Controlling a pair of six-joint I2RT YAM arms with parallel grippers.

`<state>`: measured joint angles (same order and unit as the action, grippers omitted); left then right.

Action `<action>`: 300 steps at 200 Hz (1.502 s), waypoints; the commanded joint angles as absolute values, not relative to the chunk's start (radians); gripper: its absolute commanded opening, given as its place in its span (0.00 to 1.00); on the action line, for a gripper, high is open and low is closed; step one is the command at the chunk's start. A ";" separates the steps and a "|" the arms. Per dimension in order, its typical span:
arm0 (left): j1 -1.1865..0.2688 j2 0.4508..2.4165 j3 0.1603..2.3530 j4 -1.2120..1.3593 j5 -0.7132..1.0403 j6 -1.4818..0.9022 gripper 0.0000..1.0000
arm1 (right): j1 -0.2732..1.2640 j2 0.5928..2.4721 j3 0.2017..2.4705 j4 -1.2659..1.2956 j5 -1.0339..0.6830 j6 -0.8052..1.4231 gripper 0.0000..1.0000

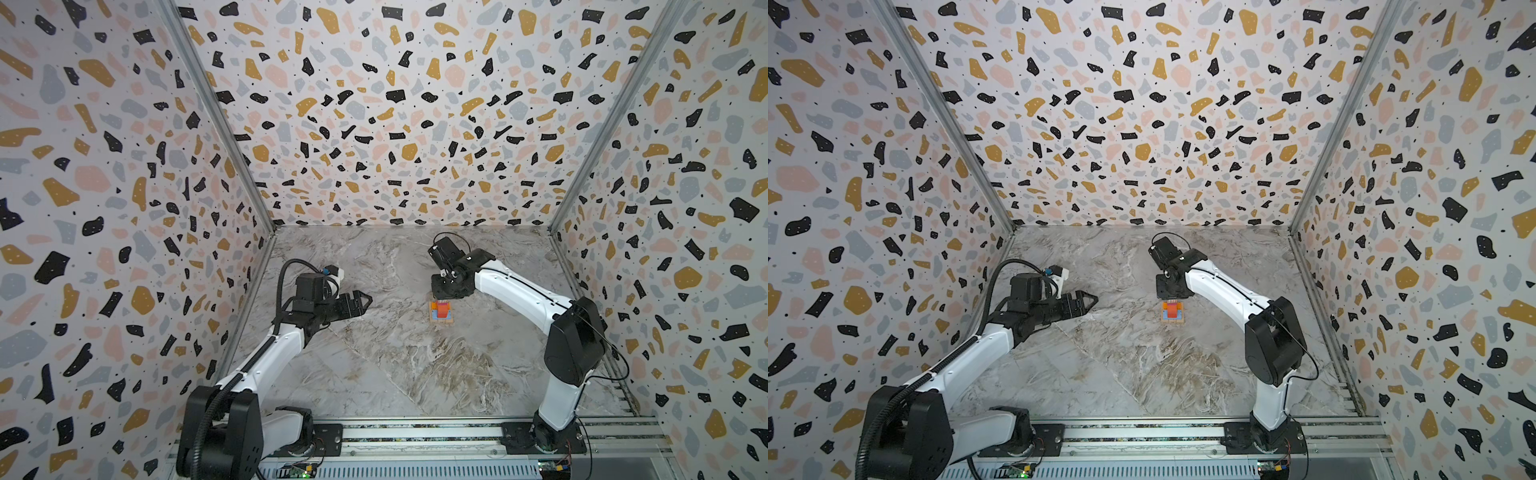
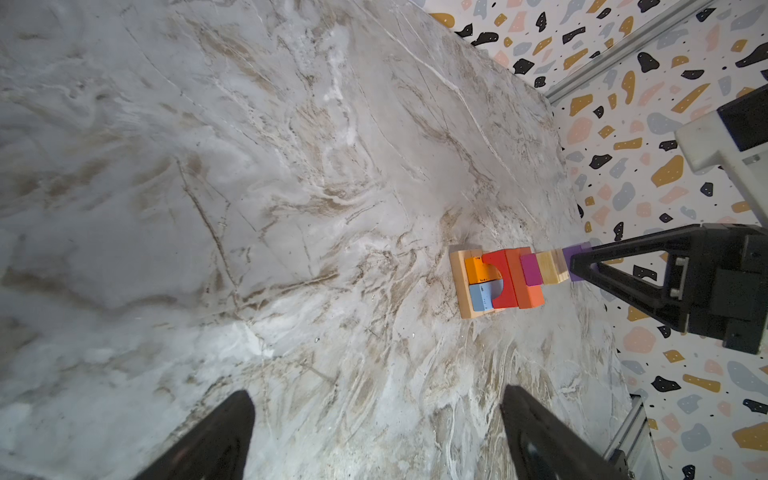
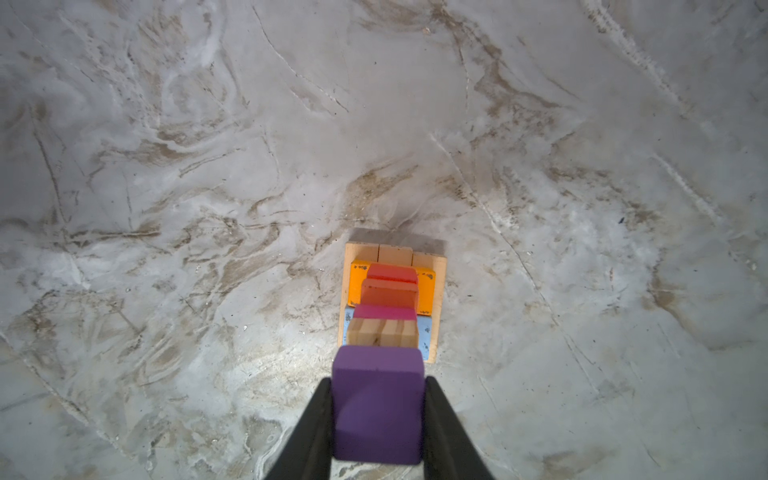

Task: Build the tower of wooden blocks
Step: 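Lower the purple cube onto the wood cube with the right gripper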

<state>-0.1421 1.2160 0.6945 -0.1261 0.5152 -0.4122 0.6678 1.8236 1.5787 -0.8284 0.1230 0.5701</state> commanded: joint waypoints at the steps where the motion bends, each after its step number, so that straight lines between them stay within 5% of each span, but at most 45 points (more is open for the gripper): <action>1: -0.149 1.207 0.696 -0.091 0.526 -0.415 0.94 | 0.664 1.790 1.573 -0.831 0.123 0.568 0.27; 300: -0.152 1.209 0.696 -0.093 0.525 -0.413 0.94 | 0.657 1.809 1.542 -0.811 0.113 0.566 0.27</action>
<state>-0.1471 1.2160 0.6945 -0.1261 0.5152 -0.4122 0.6609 1.8236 1.5524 -0.7990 0.1150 0.5701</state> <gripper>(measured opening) 0.941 0.332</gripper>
